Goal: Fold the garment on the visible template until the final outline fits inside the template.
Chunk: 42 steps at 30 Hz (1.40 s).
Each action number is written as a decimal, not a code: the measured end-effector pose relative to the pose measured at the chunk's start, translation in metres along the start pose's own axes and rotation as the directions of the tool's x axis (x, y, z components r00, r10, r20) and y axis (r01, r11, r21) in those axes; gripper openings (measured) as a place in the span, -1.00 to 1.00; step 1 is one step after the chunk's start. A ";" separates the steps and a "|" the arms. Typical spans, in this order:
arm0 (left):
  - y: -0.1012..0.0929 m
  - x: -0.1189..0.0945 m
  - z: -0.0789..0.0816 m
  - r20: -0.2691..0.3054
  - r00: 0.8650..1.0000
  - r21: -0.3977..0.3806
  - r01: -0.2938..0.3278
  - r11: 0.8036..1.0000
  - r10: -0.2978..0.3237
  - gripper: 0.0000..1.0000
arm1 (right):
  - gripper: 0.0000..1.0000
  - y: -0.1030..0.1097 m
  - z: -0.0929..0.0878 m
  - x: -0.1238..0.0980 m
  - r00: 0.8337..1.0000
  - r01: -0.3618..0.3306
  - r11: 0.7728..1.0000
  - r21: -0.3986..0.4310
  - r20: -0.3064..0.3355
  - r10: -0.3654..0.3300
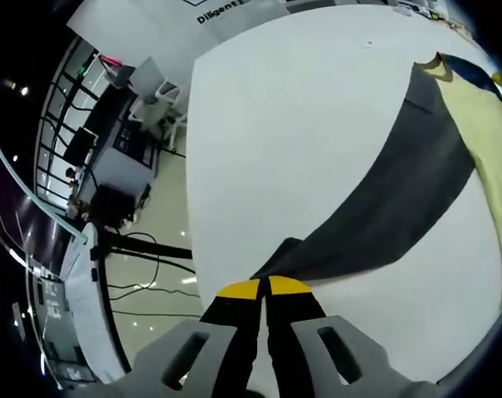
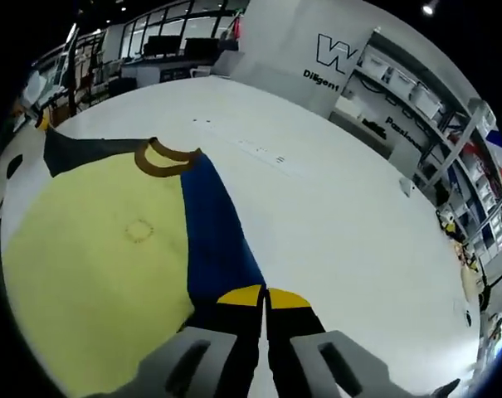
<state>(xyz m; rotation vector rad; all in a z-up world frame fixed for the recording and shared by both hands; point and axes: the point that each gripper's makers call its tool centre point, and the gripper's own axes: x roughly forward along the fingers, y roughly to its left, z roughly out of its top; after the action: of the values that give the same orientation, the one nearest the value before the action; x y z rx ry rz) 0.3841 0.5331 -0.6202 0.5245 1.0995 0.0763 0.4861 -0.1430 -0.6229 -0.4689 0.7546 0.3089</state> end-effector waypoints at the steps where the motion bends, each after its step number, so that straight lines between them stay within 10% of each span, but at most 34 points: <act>1: 0.001 0.001 0.001 0.000 1.000 0.008 -0.006 1.000 0.006 -0.91 | -1.00 -0.002 0.001 0.001 1.000 0.006 1.000 0.004 0.001 -0.006; 21: -0.010 -0.023 0.002 -0.041 0.991 -0.005 0.128 0.992 -0.129 -0.91 | -1.00 -0.005 0.007 0.015 1.000 0.004 0.997 0.079 -0.004 -0.004; 42: -0.095 -0.109 0.086 0.099 0.949 0.169 0.280 0.945 -0.298 -0.91 | -0.94 0.020 0.011 -0.012 0.997 -0.067 0.994 0.082 0.042 0.063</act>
<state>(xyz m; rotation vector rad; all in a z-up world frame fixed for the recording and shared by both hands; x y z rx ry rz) 0.3893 0.3843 -0.5420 0.4923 1.0557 -0.2972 0.4755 -0.1217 -0.6133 -0.3587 0.7423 0.3449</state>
